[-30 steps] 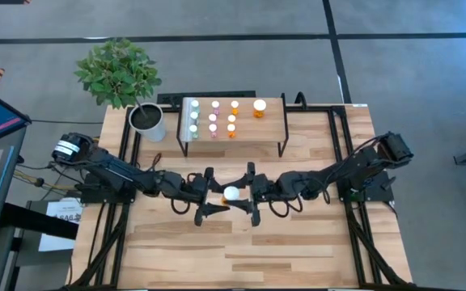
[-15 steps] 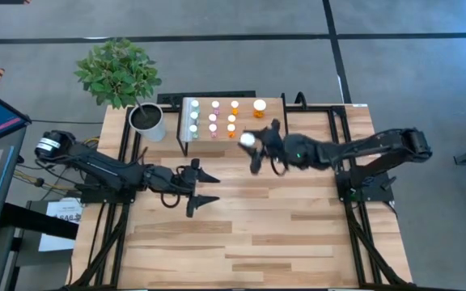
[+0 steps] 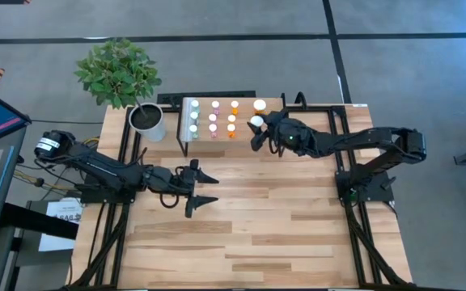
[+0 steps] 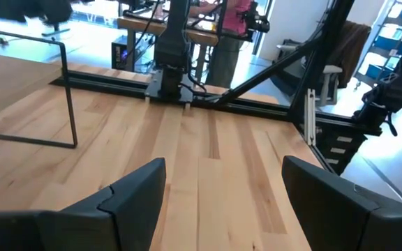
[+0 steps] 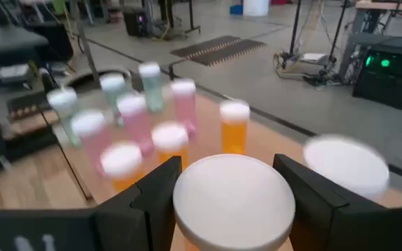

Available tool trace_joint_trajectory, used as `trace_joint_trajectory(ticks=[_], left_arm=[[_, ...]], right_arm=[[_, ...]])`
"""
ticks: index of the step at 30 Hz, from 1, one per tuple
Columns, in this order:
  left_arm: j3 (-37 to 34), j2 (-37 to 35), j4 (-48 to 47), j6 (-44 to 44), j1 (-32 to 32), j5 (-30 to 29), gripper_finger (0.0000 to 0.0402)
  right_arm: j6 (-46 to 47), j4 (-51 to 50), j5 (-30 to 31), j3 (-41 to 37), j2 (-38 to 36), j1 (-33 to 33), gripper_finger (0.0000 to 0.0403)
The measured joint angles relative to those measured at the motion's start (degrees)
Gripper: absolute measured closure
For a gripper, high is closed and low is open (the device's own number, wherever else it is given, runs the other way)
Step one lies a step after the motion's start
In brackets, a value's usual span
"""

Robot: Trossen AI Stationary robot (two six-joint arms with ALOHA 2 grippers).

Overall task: Pick and place medicine bottles onto shelf by color
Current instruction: Put the large orange pill bottle on the shelf aligned with the other large orange pill bottle

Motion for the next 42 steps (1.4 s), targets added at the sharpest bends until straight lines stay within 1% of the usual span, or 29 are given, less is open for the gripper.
trace_joint_trajectory(ticks=[5,11,19,24,29,42], left_arm=[[0.0,0.02,0.0,-0.04,0.0,0.0,0.0127],[0.0,0.02,0.35,-0.02,0.0,-0.09,0.0127],[0.0,0.04,0.63,0.02,0.0,-0.18,0.0127],[0.02,0.04,0.66,0.05,0.0,-0.18,0.0127],[0.02,0.04,0.65,0.05,0.0,-0.18,0.0127],[0.04,0.04,0.57,0.05,-0.02,-0.14,0.0127]], right_arm=[[-0.05,7.13,-0.14,-4.47,-0.09,-0.68,0.0179],[0.0,8.3,-0.12,-6.36,-0.05,-1.89,0.0176],[1.53,8.58,-0.29,-6.54,0.43,-2.98,0.0175],[2.41,8.75,-3.54,-6.56,1.06,-3.69,0.0175],[1.17,8.89,-3.79,-6.56,1.04,-3.69,0.0172],[1.42,8.6,-4.51,-6.56,0.69,-3.69,0.0105]])
